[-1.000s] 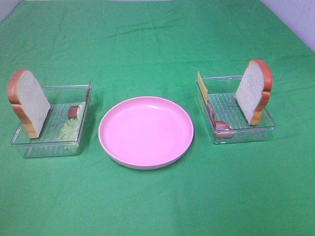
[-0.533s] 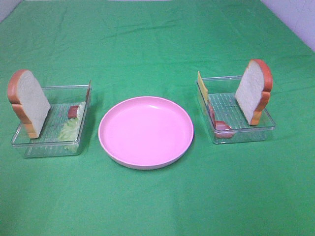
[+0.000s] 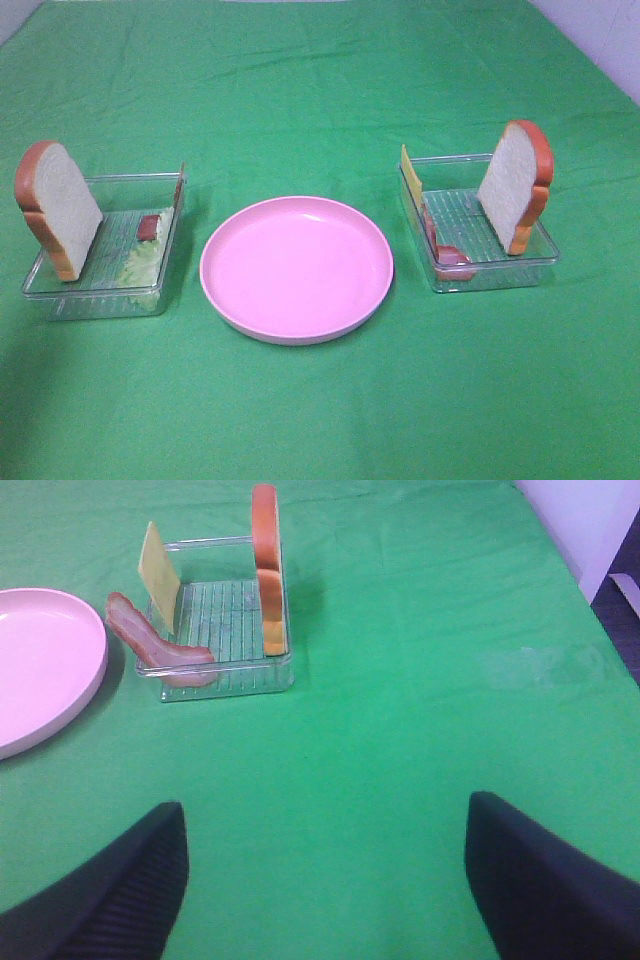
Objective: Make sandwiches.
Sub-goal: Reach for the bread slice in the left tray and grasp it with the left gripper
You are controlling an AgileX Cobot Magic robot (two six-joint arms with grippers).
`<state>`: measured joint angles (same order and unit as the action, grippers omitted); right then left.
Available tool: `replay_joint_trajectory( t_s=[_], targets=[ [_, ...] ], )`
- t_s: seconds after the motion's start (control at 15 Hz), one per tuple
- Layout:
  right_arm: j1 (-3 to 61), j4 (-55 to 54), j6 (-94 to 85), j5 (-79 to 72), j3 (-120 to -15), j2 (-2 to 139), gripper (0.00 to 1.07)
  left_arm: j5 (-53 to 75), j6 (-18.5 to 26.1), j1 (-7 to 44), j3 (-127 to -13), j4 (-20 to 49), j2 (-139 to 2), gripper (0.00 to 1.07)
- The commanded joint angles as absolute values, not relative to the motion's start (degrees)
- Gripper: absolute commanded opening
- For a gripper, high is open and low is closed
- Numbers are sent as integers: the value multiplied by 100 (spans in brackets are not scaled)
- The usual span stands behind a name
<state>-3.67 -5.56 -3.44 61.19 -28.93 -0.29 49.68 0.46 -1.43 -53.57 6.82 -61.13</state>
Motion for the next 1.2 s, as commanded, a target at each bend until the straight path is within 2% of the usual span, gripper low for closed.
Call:
replay_joint_trajectory(
  t_s=[0.07,0.2,0.53,0.87,0.93,1.13,1.2],
  targets=[
    [-390,-556,-413,6073,-2882,-120,73,5575,34,-149,-6406,733,-7775,70],
    [-390,-556,-413,6073,-2882,-120,73,5575,52,-126,-6812,762,-8434,75],
    [-390,-556,-413,6073,-2882,-120,73,5495,46,298,-8073,745,-10273,75],
    [-390,-556,-413,6073,-2882,-120,73,5357,-97,384,-8531,670,-11241,73],
    [-390,-556,-413,6073,-2882,-120,73,5340,-97,384,-8526,665,-11310,70],
    [-390,-556,-413,6073,-2882,-120,73,5076,-97,384,-8526,653,-11333,46],
    [-390,-556,-413,6073,-2882,-120,73,5025,-97,384,-8526,653,-11333,41]
  ],
)
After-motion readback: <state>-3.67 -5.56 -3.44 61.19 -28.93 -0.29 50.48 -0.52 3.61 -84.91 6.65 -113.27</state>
